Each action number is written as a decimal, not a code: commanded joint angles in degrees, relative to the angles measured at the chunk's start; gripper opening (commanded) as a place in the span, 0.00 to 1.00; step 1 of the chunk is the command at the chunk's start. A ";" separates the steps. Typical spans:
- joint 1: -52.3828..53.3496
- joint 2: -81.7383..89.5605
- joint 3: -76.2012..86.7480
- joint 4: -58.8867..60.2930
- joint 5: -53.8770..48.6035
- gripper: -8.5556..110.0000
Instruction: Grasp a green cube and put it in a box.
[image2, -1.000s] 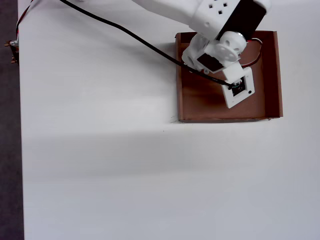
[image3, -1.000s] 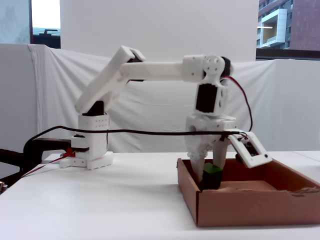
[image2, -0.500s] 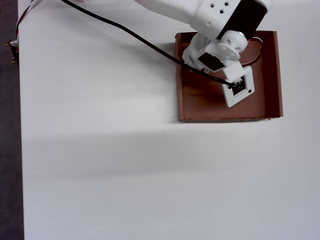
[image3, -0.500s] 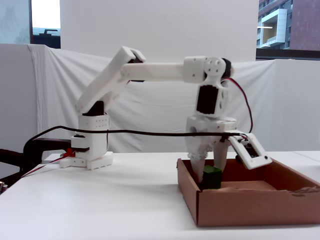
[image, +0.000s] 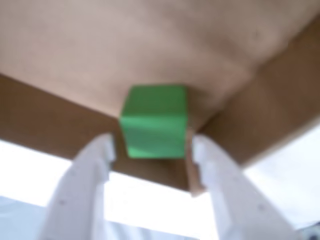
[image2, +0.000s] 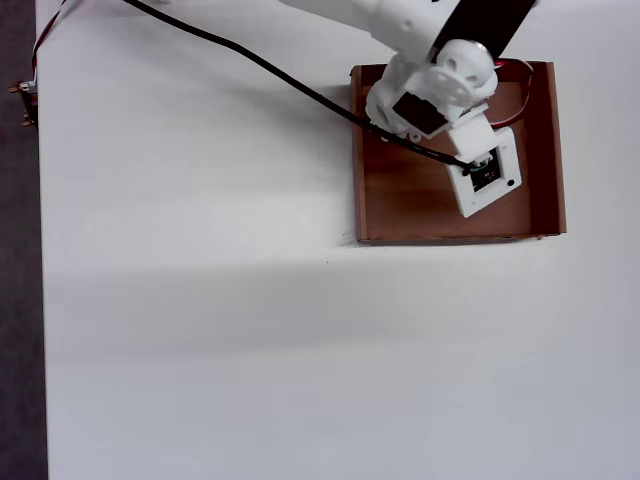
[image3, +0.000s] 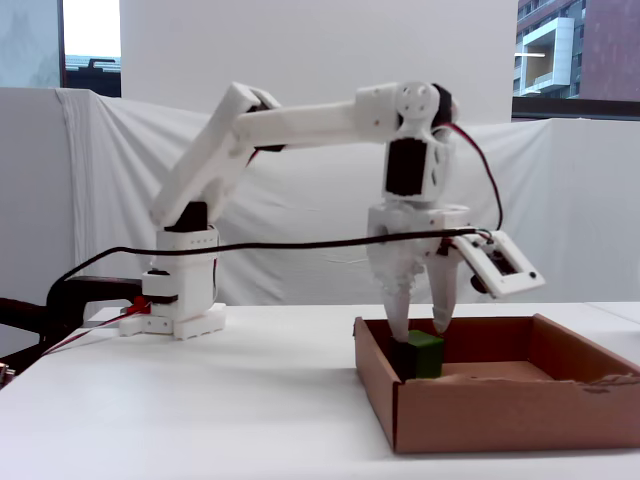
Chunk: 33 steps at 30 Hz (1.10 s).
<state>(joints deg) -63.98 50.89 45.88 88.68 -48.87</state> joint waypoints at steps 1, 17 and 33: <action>0.79 5.71 0.44 0.62 0.18 0.26; 15.73 36.83 31.90 -1.67 0.09 0.26; 43.59 70.31 68.99 -8.35 0.35 0.26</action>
<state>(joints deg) -23.99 116.54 112.06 81.47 -48.52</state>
